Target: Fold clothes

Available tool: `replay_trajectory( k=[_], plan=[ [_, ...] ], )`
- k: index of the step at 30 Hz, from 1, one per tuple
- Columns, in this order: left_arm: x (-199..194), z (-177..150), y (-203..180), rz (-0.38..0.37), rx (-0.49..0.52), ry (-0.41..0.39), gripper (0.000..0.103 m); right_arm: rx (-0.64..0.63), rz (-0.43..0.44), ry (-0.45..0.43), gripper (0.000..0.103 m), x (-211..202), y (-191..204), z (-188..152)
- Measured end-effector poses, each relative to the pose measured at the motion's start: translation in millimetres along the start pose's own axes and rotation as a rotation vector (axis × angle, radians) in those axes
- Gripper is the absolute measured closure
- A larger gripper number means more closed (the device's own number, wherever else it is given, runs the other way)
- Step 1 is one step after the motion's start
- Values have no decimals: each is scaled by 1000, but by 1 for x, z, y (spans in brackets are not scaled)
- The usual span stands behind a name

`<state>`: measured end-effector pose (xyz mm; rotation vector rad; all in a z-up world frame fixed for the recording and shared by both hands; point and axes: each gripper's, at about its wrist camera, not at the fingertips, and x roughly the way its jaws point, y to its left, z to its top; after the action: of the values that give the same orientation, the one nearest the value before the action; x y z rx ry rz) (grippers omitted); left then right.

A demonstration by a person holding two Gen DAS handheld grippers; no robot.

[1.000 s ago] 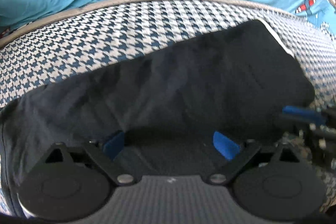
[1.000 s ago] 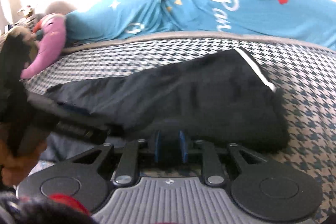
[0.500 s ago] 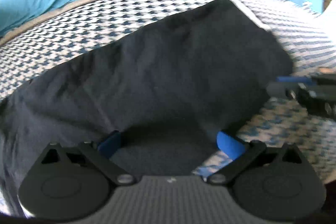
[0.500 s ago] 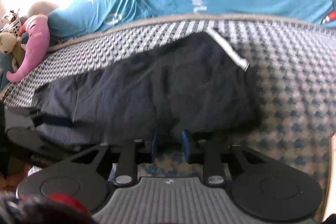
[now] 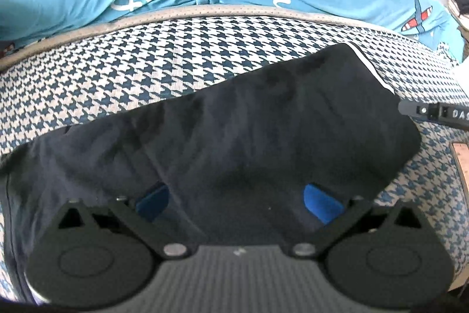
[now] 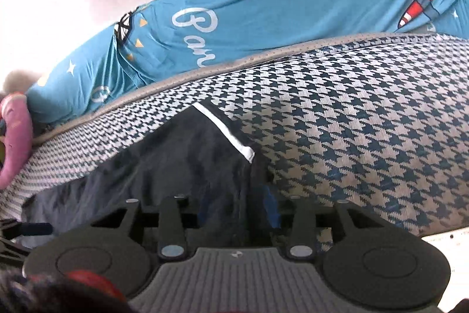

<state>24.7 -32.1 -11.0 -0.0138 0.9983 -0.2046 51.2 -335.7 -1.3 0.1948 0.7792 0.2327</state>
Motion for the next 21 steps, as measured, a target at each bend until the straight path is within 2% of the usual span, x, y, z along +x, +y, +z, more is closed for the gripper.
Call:
replay_trajectory(
  k=[8, 16, 19, 21],
  plan=[
    [4, 1, -3, 4, -3, 16, 1, 36, 11, 25, 57, 20, -12, 2],
    [4, 0, -3, 1, -4, 24, 1, -9, 39, 14, 56, 35, -8, 3],
    [5, -1, -3, 2, -4, 26, 1, -21, 49, 7, 65, 40, -6, 3],
    [5, -1, -3, 3, -5, 27, 1, -21, 68, 6, 79, 42, -5, 3]
  ],
)
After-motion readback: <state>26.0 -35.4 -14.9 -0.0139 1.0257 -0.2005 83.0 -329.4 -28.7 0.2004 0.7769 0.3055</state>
